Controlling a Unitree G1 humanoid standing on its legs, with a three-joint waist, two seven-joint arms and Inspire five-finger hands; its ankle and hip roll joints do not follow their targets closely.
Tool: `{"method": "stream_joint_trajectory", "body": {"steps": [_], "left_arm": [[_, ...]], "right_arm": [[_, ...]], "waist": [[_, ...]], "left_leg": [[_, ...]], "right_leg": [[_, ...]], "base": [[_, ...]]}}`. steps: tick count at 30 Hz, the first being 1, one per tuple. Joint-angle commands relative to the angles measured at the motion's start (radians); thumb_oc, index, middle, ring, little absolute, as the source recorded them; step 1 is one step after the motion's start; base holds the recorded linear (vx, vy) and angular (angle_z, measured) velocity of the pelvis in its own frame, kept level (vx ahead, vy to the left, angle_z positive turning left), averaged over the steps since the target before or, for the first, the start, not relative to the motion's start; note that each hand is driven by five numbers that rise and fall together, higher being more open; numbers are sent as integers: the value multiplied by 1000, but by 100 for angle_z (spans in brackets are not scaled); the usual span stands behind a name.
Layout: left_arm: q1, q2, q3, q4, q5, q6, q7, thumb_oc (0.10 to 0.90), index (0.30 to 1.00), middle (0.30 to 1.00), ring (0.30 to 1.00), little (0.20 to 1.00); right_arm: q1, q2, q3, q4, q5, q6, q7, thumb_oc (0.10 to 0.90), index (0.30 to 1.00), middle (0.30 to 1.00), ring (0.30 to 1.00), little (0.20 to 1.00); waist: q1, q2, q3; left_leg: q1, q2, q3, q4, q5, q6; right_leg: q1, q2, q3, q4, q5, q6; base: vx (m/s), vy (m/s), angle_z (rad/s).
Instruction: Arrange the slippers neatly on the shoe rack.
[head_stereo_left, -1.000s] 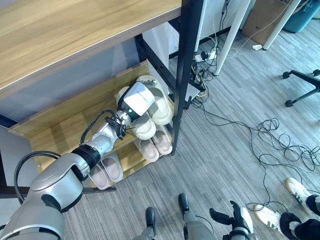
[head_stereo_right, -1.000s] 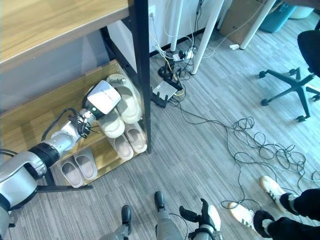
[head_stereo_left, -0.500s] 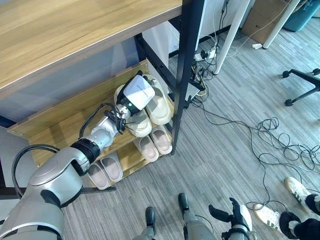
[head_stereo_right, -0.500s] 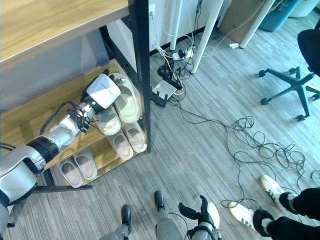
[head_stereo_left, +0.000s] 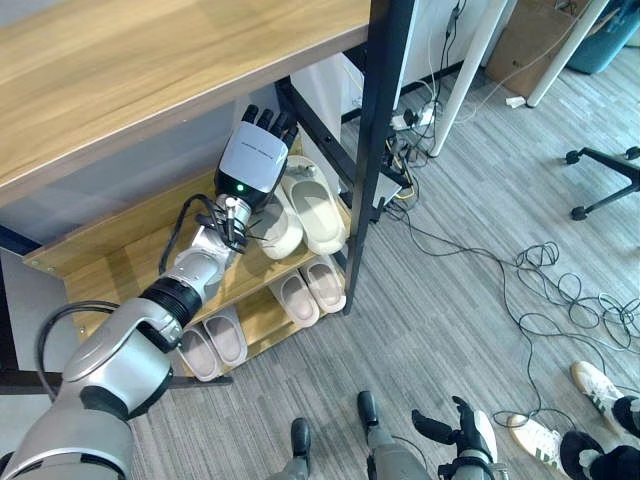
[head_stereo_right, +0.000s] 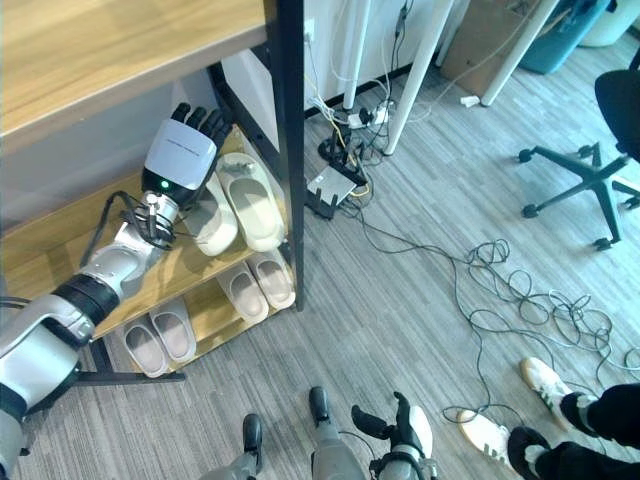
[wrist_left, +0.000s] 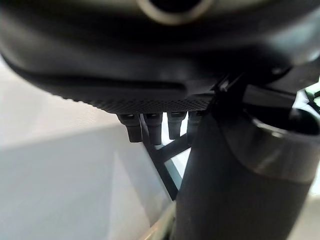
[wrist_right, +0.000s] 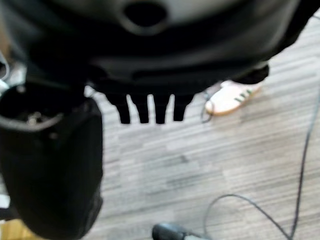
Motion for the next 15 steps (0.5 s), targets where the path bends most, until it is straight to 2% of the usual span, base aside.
{"method": "stream_joint_trajectory", "body": {"steps": [1,3,9,15], "left_arm": [[-116,-20,99,10,34,46,41,800,900,900,900,900],[-100,-66,91,45,44,47,37,800,900,900,900,900],[-84,-115,74,112,51,49,25,800,900,900,900,900],[-95,-97,67,115,39,33,29,800,900,900,900,900]], "right_arm": [[29,-27,-50,0,19,-1,-18,800,900,900,900,900],[18,-32,-43,12,21,1,-18,800,900,900,900,900],[14,-27,-32,20,20,-4,-18,800,900,900,900,900],[17,-32,-34,26,24,-6,-16,800,900,900,900,900]], "waist": [[9,-12,20],[9,-12,22],[9,-11,21],[12,-9,14]], "left_leg": [[31,-49,7,3,-103,29],[29,-50,7,2,-101,30],[26,-50,8,2,-101,31],[23,-49,9,2,-101,29]], "right_leg": [[73,-9,27,5,-147,78],[72,-10,25,5,-147,77],[67,-9,28,5,-144,75],[64,-8,27,5,-144,76]], "base": [[-22,-3,6],[0,0,0],[0,0,0],[0,0,0]]}}
